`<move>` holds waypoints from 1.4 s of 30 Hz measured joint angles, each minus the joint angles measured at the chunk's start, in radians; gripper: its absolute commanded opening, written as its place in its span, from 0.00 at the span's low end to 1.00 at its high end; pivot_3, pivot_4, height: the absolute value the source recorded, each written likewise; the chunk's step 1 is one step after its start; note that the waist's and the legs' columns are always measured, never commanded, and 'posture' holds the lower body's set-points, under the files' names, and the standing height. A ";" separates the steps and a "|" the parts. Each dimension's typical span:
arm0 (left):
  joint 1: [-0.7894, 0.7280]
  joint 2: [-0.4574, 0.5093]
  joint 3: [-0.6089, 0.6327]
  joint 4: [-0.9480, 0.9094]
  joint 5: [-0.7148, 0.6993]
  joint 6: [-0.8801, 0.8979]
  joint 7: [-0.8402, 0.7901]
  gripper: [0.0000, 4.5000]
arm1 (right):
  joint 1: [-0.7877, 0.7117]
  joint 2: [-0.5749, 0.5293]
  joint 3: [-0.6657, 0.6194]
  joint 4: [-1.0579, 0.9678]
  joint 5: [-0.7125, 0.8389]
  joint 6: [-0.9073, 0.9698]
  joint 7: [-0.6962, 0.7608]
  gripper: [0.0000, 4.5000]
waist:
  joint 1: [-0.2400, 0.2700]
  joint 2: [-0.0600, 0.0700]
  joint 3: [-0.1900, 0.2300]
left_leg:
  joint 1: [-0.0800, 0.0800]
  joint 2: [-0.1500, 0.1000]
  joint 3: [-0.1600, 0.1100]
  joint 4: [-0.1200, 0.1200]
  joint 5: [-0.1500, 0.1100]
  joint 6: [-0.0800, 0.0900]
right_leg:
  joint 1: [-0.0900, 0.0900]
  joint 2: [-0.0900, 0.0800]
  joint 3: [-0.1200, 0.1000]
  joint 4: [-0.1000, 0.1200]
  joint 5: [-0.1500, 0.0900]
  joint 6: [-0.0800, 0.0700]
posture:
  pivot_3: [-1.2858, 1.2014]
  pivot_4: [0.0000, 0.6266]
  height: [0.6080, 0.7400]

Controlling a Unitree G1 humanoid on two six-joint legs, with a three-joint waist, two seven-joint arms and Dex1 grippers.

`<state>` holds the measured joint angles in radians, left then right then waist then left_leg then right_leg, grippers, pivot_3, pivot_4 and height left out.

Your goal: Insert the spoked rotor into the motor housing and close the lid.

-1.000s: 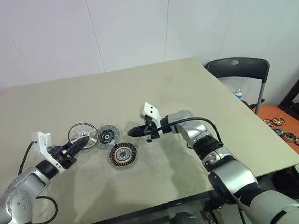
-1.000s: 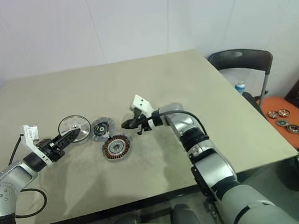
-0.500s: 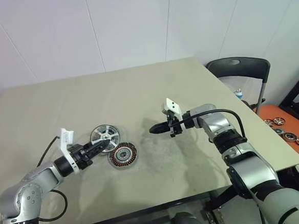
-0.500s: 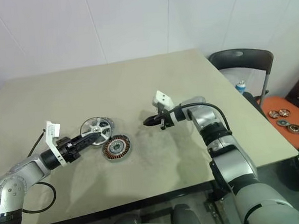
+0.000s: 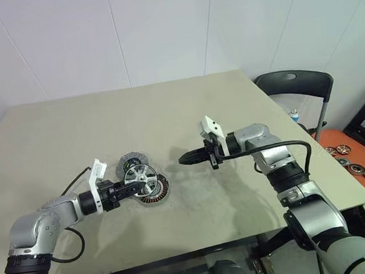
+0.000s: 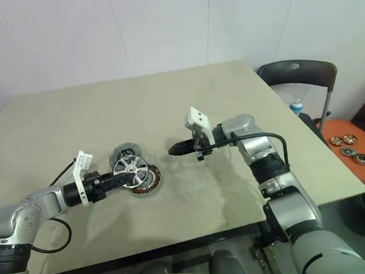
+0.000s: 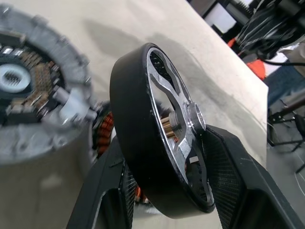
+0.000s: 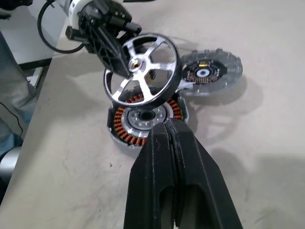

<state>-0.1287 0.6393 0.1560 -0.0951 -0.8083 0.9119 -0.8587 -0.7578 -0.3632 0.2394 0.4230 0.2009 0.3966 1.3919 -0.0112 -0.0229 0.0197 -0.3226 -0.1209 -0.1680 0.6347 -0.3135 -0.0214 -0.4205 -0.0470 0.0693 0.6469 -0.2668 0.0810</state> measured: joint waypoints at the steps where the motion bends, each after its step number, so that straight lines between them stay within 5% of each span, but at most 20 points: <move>1: -0.003 -0.004 -0.004 0.000 0.000 0.002 -0.003 0.39 | 0.005 -0.001 0.001 0.000 0.000 0.001 -0.002 0.00 | 0.000 0.000 0.000 | 0.000 0.000 0.000 0.000 0.000 0.000 | 0.000 0.000 0.000 0.000 0.000 0.000 | 0.52 0.00 1.00; 27: 0.027 -0.129 -0.019 0.066 0.016 -0.030 0.040 0.39 | 0.010 0.003 0.022 0.039 -0.031 -0.054 -0.082 0.00 | 0.001 0.000 0.000 | 0.000 0.000 0.000 0.003 0.000 0.001 | 0.002 0.000 0.000 0.001 0.000 0.000 | 0.52 0.00 1.00; 42: 0.036 -0.107 -0.013 0.058 0.016 -0.026 0.035 0.39 | 0.010 0.008 0.024 0.043 -0.032 -0.069 -0.095 0.00 | -0.002 0.001 0.000 | 0.000 0.000 0.000 0.010 -0.004 0.007 | 0.005 0.001 0.000 0.001 0.002 0.001 | 0.52 0.00 1.00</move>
<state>-0.0930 0.5323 0.1431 -0.0366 -0.7919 0.8859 -0.8238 -0.7480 -0.3549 0.2635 0.4660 0.1684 0.3279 1.2966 -0.0135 -0.0222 0.0202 -0.3222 -0.1211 -0.1679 0.6449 -0.3174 -0.0146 -0.4153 -0.0464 0.0692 0.6478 -0.2650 0.0819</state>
